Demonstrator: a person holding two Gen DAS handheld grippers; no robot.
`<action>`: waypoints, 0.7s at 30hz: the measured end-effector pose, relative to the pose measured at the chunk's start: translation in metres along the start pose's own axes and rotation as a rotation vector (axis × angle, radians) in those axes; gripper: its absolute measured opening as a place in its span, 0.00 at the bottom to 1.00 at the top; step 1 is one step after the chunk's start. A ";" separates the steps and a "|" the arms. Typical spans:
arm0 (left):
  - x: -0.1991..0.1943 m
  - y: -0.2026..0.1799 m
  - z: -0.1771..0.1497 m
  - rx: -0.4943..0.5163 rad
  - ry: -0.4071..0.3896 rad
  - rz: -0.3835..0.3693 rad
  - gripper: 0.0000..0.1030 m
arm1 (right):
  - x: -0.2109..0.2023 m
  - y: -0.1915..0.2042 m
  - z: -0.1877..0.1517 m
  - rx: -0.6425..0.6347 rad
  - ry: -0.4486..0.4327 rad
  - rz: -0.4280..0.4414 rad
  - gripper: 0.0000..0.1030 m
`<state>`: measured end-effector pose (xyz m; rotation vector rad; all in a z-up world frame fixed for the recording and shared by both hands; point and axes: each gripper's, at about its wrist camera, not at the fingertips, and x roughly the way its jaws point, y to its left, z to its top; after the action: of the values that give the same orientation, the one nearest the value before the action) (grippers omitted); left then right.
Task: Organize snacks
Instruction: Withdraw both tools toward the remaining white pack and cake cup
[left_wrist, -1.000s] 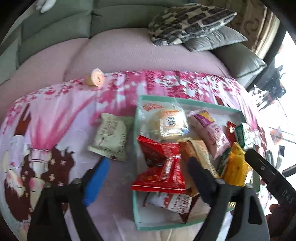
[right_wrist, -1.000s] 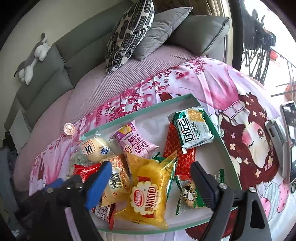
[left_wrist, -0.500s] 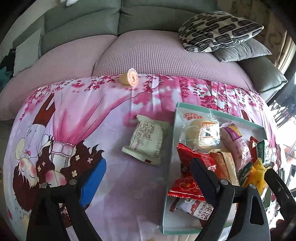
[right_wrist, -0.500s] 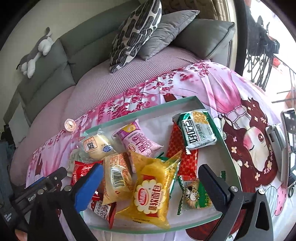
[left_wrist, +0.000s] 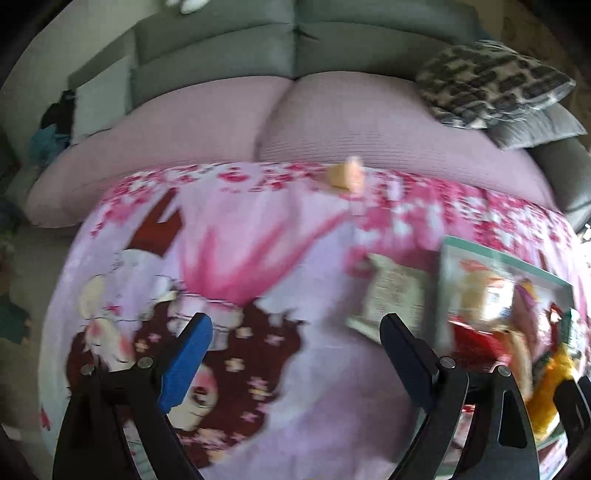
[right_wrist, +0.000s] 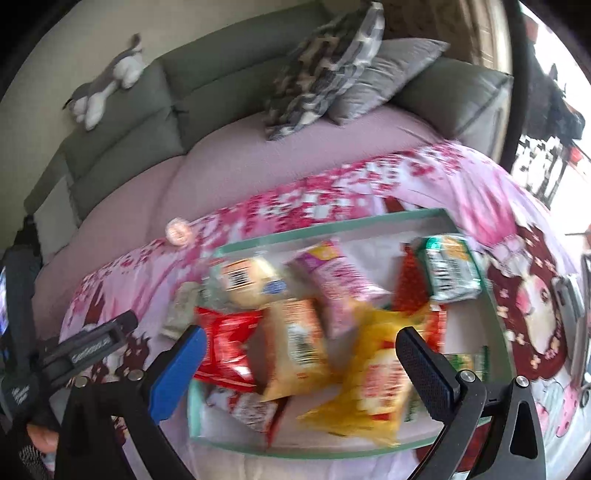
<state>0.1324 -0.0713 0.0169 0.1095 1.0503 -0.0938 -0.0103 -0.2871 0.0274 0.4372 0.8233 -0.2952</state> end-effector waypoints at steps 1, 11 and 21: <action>0.002 0.006 0.000 -0.003 0.003 0.016 0.90 | 0.003 0.011 -0.002 -0.025 0.008 0.017 1.00; 0.017 0.073 0.007 -0.083 0.041 0.130 0.90 | 0.018 0.059 -0.020 -0.132 0.055 0.078 1.00; 0.037 0.101 0.006 -0.157 0.093 0.097 0.90 | 0.039 0.091 -0.018 -0.163 0.095 0.086 1.00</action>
<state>0.1689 0.0266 -0.0083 0.0229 1.1391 0.0822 0.0416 -0.2021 0.0108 0.3345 0.9117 -0.1269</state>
